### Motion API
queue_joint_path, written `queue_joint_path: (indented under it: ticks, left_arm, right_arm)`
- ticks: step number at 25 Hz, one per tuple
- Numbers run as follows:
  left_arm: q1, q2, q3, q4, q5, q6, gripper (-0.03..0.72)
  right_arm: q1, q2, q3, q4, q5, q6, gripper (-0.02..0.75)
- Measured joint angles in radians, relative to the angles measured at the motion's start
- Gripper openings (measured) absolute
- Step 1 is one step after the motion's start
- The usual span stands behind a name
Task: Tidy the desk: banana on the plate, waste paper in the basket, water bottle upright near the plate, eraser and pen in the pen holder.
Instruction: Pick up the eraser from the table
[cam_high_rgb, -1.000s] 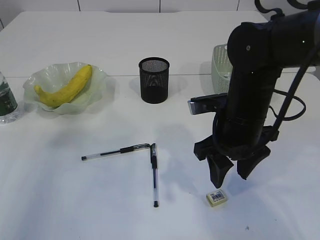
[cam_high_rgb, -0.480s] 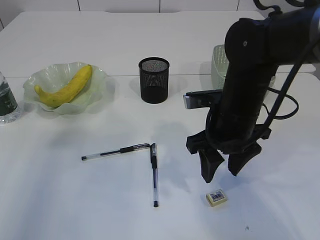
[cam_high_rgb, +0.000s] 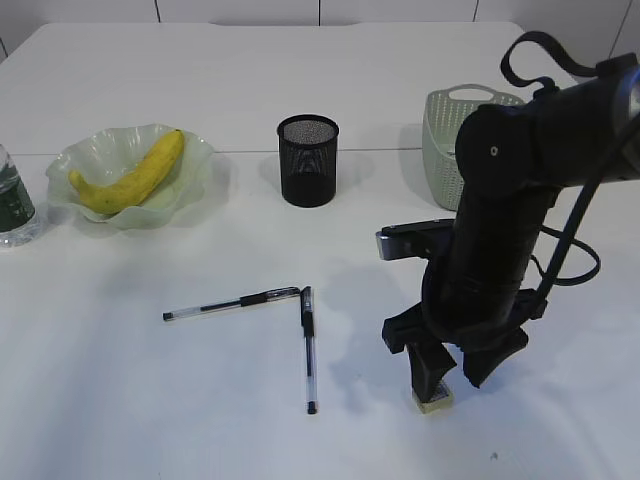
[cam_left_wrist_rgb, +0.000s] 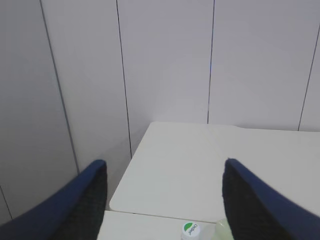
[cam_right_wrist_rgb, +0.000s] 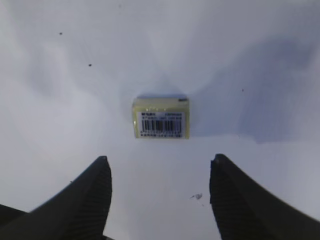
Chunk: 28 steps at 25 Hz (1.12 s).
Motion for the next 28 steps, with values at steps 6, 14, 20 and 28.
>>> queue_joint_path:
  ticks: [6,14,20,28]
  left_arm:
    - [0.000,0.000,0.000,0.000,0.000,0.000,0.503]
    - [0.000,0.000,0.000,0.000,0.000,0.000,0.503]
    - [0.000,0.000,0.000,0.000,0.000,0.000,0.502]
    - [0.000,0.000,0.000,-0.002,0.000,0.000,0.501]
  right_arm:
    - [0.000,0.000,0.012,-0.006,-0.082,-0.019,0.463]
    - [0.000,0.020,0.012,-0.019,-0.112,-0.027,0.463]
    - [0.000,0.037,0.013,-0.029,-0.118,-0.029,0.463]
    - [0.000,0.053,0.013,-0.034,-0.127,-0.031,0.463]
